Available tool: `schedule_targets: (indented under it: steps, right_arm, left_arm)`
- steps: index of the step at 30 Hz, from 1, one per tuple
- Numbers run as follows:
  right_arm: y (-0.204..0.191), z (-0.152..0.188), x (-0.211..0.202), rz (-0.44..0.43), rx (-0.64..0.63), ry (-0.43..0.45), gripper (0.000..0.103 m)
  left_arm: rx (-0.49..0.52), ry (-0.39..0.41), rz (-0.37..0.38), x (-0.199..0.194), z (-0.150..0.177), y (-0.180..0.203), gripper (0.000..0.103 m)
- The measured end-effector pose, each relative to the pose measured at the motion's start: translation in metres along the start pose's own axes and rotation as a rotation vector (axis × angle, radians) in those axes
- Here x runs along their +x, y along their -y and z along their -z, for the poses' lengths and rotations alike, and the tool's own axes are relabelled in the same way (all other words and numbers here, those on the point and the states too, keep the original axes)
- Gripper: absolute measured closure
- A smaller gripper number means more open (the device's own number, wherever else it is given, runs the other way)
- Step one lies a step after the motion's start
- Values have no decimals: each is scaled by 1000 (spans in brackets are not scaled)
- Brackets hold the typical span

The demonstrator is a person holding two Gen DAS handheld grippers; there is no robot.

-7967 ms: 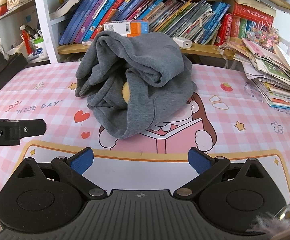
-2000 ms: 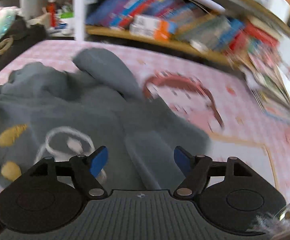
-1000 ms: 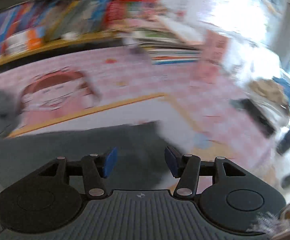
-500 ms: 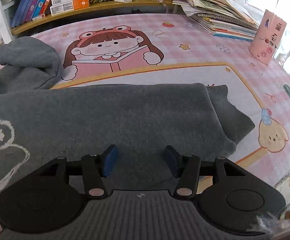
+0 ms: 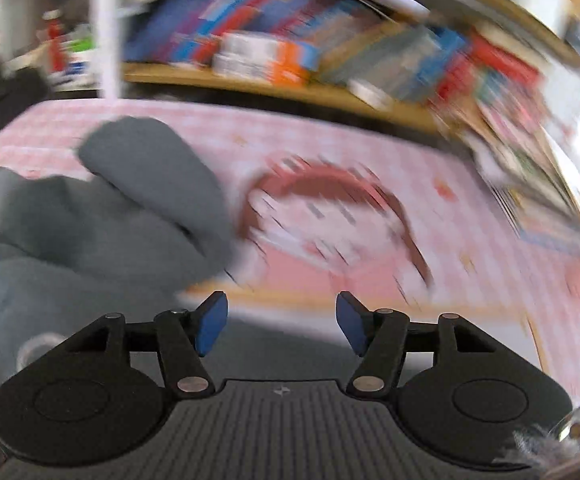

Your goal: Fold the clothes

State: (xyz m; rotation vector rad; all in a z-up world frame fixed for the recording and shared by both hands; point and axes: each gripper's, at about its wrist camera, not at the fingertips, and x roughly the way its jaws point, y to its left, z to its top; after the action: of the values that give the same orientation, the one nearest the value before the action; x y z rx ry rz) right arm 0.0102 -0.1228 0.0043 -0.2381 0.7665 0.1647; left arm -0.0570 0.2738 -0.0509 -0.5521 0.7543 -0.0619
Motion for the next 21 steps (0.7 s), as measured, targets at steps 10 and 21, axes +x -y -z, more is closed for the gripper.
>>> schedule_targets:
  steps: [10, 21]
  right_arm:
    - [-40, -102, 61, -200, -74, 45, 37]
    - [-50, -130, 154, -297, 126, -182, 37]
  left_arm:
    - [-31, -46, -26, 8, 13, -8, 102]
    - [-48, -43, -22, 10, 11, -13, 99]
